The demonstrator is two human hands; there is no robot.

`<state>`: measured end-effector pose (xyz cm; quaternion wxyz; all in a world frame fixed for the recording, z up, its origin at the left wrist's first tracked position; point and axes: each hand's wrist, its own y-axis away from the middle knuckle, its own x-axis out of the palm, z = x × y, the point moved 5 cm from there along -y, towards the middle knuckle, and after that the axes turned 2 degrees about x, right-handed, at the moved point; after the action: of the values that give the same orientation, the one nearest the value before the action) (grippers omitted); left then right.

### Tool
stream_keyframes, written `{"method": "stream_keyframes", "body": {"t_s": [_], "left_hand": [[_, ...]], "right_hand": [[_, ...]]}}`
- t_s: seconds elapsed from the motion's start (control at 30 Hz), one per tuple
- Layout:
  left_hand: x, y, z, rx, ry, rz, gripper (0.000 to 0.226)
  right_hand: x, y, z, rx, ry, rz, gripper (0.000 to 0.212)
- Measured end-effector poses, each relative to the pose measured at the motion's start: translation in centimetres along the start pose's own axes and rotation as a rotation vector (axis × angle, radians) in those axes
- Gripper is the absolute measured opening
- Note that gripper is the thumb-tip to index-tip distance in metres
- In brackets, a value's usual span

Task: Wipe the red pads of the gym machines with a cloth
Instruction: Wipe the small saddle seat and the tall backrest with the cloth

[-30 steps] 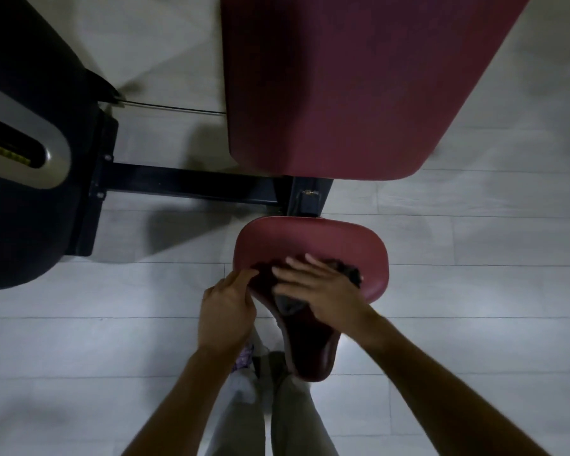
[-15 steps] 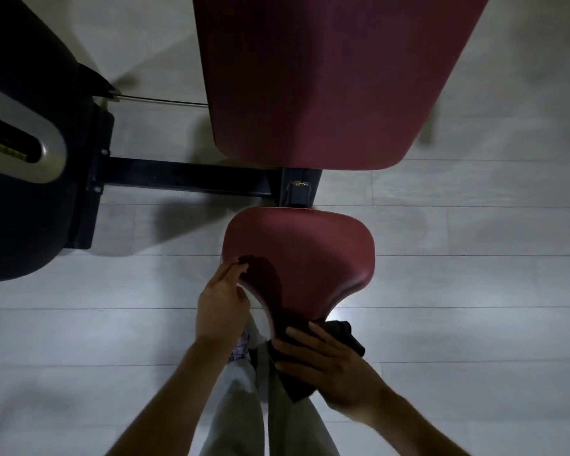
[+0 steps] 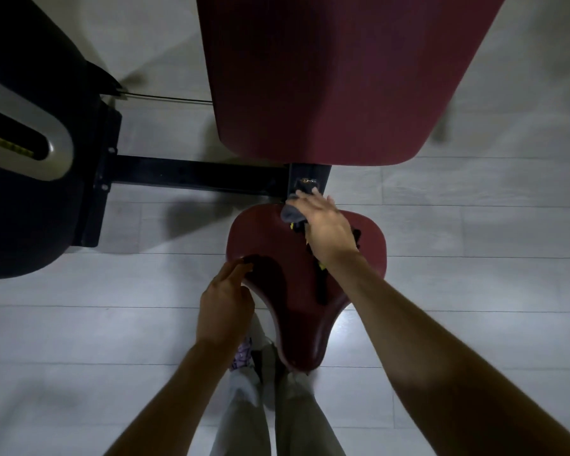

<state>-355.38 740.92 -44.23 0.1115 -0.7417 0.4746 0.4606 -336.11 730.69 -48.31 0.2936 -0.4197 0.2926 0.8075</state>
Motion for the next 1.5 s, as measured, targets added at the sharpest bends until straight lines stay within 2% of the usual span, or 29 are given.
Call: {"method": "stream_keyframes", "body": {"t_s": [0.07,0.1,0.23,0.3,0.37,0.43,0.53,0.6,0.63,0.8,0.87,0.93,0.97,1.03,1.17,1.27,1.37,1.43,1.5], "left_hand": [[0.0,0.1,-0.2,0.004,0.002,-0.007,0.052],[-0.1,0.2,-0.2,-0.001,0.013,-0.013,0.050],[0.2,0.3,0.0,0.000,0.004,-0.012,0.053],[0.4,0.3,0.4,-0.016,-0.013,0.018,0.054],[0.5,0.3,0.6,-0.041,-0.020,0.038,0.054],[0.4,0.4,0.5,-0.047,-0.004,0.049,0.051],[0.3,0.2,0.3,-0.044,0.028,0.059,0.049],[0.4,0.3,0.3,-0.060,0.026,0.063,0.049],[0.4,0.3,0.3,-0.060,0.019,0.065,0.049],[0.2,0.0,0.2,-0.046,0.002,0.073,0.049],[0.3,0.1,0.3,-0.048,-0.002,0.079,0.050],[0.4,0.2,0.3,-0.063,-0.006,0.092,0.051],[0.4,0.3,0.3,-0.074,-0.008,0.100,0.051],[0.5,0.4,0.4,-0.080,-0.019,0.112,0.052],[0.7,0.5,0.6,-0.095,0.009,0.116,0.054],[1.0,0.6,0.9,-0.085,0.021,0.122,0.058],[1.2,0.5,1.2,-0.102,0.034,0.114,0.059],[1.5,0.4,1.2,-0.114,0.040,0.106,0.059],[1.7,0.5,1.1,-0.134,0.028,0.092,0.057]], "right_hand": [[0.5,2.3,1.7,-0.017,-0.016,-0.080,0.065],[0.9,4.4,2.8,-0.093,-0.012,-0.087,0.063],[2.7,12.2,4.1,-0.528,0.052,0.131,0.052],[1.9,11.9,0.9,-0.561,0.109,0.110,0.062],[0.0,10.1,-3.3,-0.387,0.113,0.019,0.075],[-1.9,8.5,-7.3,-0.110,0.045,-0.047,0.082],[-2.6,7.5,-9.2,0.240,-0.086,-0.155,0.073],[-1.7,8.2,-7.4,0.342,-0.114,-0.210,0.062],[-0.9,9.1,-5.8,0.307,-0.101,-0.219,0.058],[2.7,16.3,2.5,-0.206,-0.043,-0.141,0.049],[2.3,16.9,2.1,-0.333,0.011,-0.095,0.051],[1.2,15.8,-0.5,-0.371,0.081,-0.058,0.057],[0.5,14.9,-2.2,-0.335,0.107,-0.050,0.065],[-1.0,12.8,-5.9,-0.150,0.066,-0.028,0.083],[-1.3,8.7,-10.2,0.233,-0.108,-0.051,0.085],[-2.2,5.7,-12.0,0.453,-0.058,-0.131,0.065],[-3.5,2.8,-13.6,0.688,-0.011,-0.060,0.039],[-3.4,0.4,-12.4,0.669,0.024,0.016,0.036],[-2.3,-2.4,-8.5,0.518,0.117,0.109,0.040]]}}
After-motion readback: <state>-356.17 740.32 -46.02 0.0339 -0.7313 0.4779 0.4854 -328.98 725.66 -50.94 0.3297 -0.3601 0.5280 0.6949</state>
